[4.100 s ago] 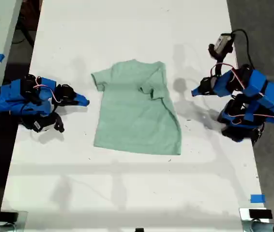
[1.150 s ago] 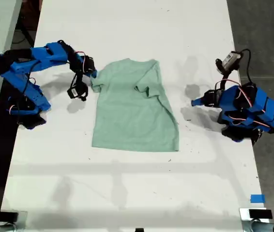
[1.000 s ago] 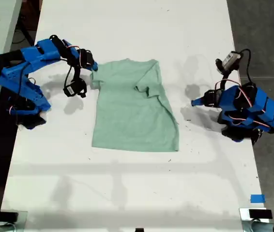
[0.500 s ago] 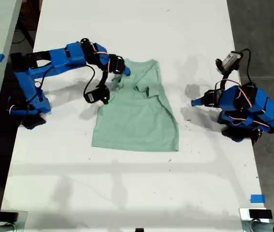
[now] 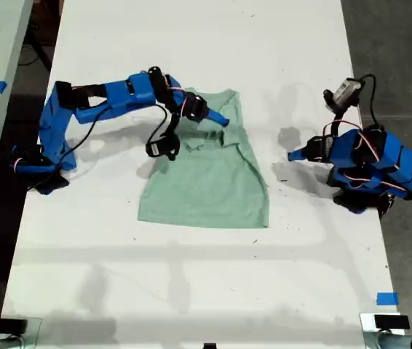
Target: Fold t shirt
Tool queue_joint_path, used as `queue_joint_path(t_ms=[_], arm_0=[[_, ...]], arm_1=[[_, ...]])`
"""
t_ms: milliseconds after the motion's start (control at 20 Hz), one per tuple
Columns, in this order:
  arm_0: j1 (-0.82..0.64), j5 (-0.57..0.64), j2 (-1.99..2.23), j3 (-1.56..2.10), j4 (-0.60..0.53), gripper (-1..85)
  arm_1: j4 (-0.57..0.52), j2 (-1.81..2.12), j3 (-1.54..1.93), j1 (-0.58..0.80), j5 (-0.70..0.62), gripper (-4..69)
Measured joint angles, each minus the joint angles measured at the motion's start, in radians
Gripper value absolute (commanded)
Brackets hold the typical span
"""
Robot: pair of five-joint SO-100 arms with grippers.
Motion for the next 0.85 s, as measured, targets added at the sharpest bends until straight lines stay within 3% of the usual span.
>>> queue_joint_path(t_ms=[100, 200, 250, 350, 500, 650, 850], arm_0=[[-0.052, 0.0, 0.21, 0.038, 0.1, 25.8], [-0.11, -0.015, 0.499, 0.265, 0.089, 9.5], [-0.129, -0.037, 0.669, 0.411, 0.083, 7.0], [-0.123, -0.112, 1.019, 0.752, 0.055, 4.2], [-0.015, -0.308, 1.539, 1.325, -0.083, 0.0], [0.048, -0.437, 2.026, 1.818, -0.084, -0.1], [0.074, -0.477, 2.152, 1.991, -0.104, -0.1]], arm_1=[[0.0, 0.0, 0.0, -0.002, 0.002, 1.6], [0.0, 0.0, 0.0, -0.002, 0.002, 1.6], [0.0, 0.0, 0.0, -0.002, 0.002, 1.6], [0.0, 0.0, 0.0, -0.002, 0.002, 1.6], [0.0, 0.0, 0.0, -0.002, 0.002, 1.6], [0.0, 0.0, 0.0, -0.002, 0.002, 1.6], [0.0, 0.0, 0.0, -0.002, 0.002, 1.6]])
